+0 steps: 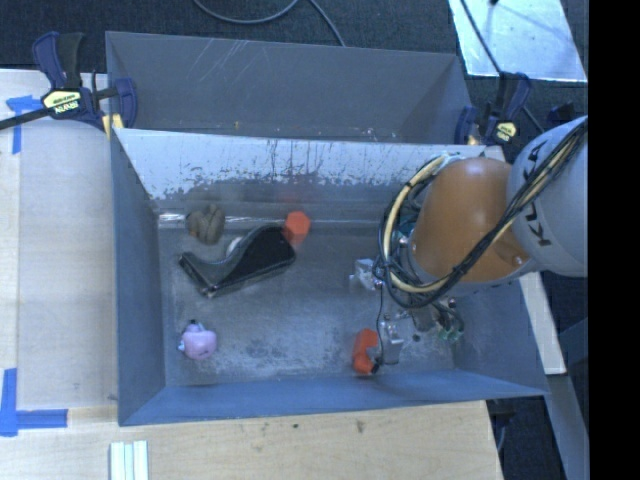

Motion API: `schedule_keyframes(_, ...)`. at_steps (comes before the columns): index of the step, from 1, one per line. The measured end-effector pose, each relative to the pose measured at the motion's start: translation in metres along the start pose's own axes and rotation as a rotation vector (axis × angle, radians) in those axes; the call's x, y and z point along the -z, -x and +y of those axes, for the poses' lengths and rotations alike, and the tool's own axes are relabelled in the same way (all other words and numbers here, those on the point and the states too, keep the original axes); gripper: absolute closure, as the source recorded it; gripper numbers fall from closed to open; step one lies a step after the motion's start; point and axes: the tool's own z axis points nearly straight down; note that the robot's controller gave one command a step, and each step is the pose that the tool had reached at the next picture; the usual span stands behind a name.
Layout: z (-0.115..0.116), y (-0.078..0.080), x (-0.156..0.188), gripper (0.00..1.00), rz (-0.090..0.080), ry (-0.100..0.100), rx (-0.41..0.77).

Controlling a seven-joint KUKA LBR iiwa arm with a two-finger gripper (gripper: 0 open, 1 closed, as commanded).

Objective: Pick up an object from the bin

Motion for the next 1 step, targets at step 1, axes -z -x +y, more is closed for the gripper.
schedule_keyframes(1,-0.0247,-0.0086,-0.0299,1.00,-0.002,-0.001,0.278)
